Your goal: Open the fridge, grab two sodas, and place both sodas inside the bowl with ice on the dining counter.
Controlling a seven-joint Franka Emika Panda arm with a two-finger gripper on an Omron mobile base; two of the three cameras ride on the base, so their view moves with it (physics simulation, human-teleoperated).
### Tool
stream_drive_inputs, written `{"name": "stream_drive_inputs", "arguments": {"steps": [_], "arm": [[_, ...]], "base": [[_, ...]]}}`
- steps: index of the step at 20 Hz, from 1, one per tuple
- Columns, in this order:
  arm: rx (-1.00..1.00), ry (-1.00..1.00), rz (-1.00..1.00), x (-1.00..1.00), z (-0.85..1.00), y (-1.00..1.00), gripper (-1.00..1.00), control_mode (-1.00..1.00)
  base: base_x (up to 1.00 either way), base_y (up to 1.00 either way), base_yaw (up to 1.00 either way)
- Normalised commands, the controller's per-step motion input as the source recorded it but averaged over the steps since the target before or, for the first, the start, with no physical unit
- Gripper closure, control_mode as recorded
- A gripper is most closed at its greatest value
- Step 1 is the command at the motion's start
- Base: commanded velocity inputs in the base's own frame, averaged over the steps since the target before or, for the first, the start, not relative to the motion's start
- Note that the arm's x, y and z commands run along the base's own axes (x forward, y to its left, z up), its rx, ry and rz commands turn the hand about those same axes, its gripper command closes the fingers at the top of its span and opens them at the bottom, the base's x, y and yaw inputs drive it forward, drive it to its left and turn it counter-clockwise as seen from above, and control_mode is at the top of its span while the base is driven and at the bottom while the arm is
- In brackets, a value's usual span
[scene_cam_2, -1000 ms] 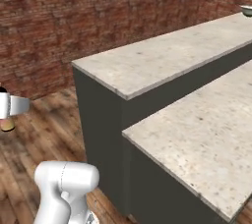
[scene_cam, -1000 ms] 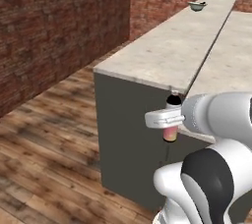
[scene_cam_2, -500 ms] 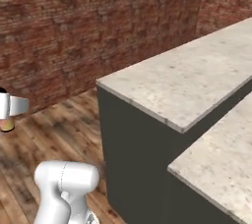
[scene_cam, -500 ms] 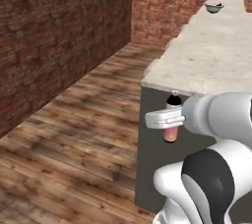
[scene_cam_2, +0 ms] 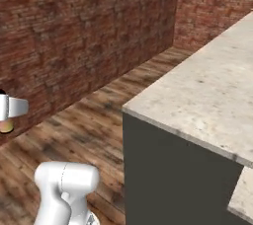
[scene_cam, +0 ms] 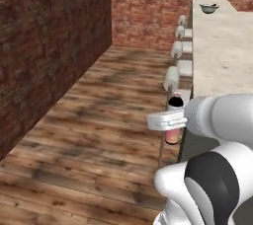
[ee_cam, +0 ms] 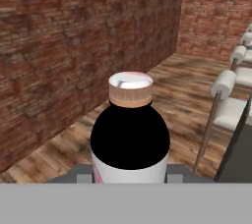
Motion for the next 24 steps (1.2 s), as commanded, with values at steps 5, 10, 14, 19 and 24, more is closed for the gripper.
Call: {"name": "stream_drive_inputs", "arguments": {"steps": [5, 10, 14, 19, 24], "arm": [[0.00, 0.00, 0.00, 0.00, 0.00, 0.00, 1.00, 1.00], [0.00, 0.00, 0.00, 0.00, 0.00, 0.00, 1.00, 1.00], [0.00, 0.00, 0.00, 0.00, 0.00, 0.00, 1.00, 1.00], [0.00, 0.00, 0.00, 0.00, 0.00, 0.00, 1.00, 1.00], [0.00, 0.00, 0.00, 0.00, 0.00, 0.00, 1.00, 1.00]], "base": [[0.98, 0.78, -0.43], [0.98, 0.77, -0.44], [0.97, 0.77, -0.45], [0.99, 0.73, -0.46], [1.00, 0.70, -0.47]]}}
